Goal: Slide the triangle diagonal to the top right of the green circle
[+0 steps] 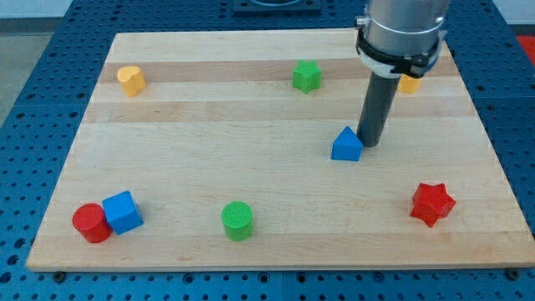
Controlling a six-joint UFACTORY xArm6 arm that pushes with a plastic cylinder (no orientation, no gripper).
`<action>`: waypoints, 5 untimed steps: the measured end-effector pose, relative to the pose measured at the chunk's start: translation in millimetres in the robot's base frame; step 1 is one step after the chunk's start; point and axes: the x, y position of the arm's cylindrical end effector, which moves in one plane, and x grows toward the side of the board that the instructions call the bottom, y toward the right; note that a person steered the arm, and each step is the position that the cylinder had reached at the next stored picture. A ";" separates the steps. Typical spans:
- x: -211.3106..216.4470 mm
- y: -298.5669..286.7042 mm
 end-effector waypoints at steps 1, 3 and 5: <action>0.0 -9.6; 0.0 -39.5; 12.8 -67.7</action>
